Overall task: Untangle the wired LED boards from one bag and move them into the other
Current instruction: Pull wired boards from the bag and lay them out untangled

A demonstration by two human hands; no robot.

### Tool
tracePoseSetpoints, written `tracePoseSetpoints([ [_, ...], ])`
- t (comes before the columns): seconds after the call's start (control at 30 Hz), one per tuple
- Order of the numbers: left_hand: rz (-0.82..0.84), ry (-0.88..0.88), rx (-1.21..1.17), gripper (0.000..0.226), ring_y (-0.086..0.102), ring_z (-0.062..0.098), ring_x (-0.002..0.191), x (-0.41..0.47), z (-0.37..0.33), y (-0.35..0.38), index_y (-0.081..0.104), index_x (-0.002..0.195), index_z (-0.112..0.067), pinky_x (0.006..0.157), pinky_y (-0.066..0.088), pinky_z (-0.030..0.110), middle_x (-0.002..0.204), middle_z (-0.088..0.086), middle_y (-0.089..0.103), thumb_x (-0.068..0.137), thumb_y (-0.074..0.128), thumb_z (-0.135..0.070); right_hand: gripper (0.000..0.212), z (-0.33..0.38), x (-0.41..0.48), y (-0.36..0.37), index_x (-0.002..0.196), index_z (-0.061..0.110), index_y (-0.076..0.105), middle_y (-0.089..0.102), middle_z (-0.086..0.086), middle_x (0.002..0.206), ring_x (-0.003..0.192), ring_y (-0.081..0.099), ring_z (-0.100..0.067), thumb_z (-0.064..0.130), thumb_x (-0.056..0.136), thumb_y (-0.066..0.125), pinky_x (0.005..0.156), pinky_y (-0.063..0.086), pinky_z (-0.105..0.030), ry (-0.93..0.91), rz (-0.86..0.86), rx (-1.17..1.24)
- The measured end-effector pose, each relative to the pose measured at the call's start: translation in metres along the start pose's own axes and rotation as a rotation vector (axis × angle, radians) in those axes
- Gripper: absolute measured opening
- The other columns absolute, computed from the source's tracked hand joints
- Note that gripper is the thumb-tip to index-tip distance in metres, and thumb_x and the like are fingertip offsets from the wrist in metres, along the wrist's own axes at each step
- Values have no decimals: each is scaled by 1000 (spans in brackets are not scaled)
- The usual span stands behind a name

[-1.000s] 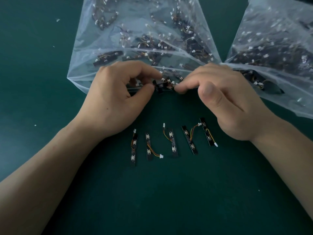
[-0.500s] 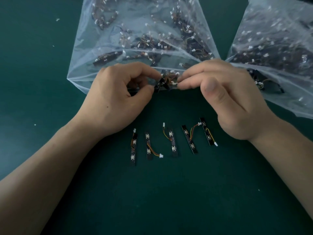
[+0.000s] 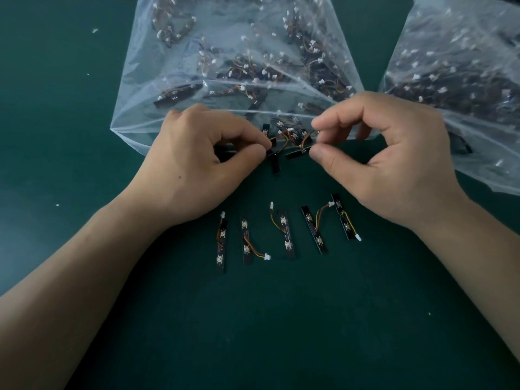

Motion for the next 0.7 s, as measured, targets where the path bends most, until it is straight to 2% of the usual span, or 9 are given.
tracePoseSetpoints([
  [0.03, -11, -8, -6, 15, 64, -1, 91, 0, 0, -1, 81, 105, -29, 84, 42, 7, 86, -23, 69, 92, 75, -27, 14, 0, 0, 0, 101, 15, 74, 73, 9, 91, 86, 67, -2, 10, 90, 81, 81, 46, -16, -10, 11, 11],
  [0.1, -6, -6, 0, 19, 64, -1, 89, -1, 0, 0, 80, 107, -28, 81, 40, 3, 83, -19, 70, 88, 79, -24, 15, 0, 0, -1, 100, 15, 74, 73, 10, 91, 87, 68, -6, 9, 88, 82, 82, 46, -19, -34, 41, 34],
  [0.27, 33, 0, 8, 27, 60, 4, 97, -1, 0, 0, 78, 107, -36, 86, 43, 12, 84, -20, 71, 80, 77, -43, 10, 2, -2, -2, 97, 9, 75, 74, 4, 89, 86, 70, -9, 15, 91, 80, 82, 50, -22, -74, 131, 85],
  [0.47, 23, -2, 19, 25, 60, 1, 95, 0, 0, 0, 79, 106, -34, 86, 41, 8, 82, -21, 71, 82, 72, -33, 9, -1, 0, 0, 103, 10, 76, 70, 6, 91, 85, 64, -5, 9, 95, 72, 79, 42, -11, 17, 128, 55],
  [0.53, 32, 1, 15, 25, 60, 4, 95, 0, -1, 0, 78, 106, -36, 91, 44, 16, 83, -21, 71, 81, 72, -35, 11, -2, 1, 2, 106, 15, 76, 69, 8, 92, 85, 64, -8, 15, 95, 73, 78, 45, -17, 59, 171, 17],
  [0.63, 46, 8, 18, 25, 58, 5, 95, -1, -3, 0, 77, 105, -40, 99, 46, 35, 84, -20, 71, 80, 74, -44, 12, 0, 2, 4, 104, 21, 78, 68, 14, 93, 84, 64, -8, 25, 95, 73, 75, 49, -23, 74, 235, -32],
  [0.7, 35, 17, 6, 25, 59, 4, 95, -1, -2, 0, 77, 105, -39, 98, 45, 27, 84, -20, 71, 81, 75, -42, 11, 0, 3, 5, 102, 24, 79, 66, 20, 91, 82, 64, -6, 28, 95, 73, 72, 48, -21, 83, 272, -50],
])
Point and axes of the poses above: each hand's wrist, its own x-axis towards the middle knuckle, its own y-axis out of the palm, z = x × y, the point moved 2 cm from there along x, towards the middle knuckle
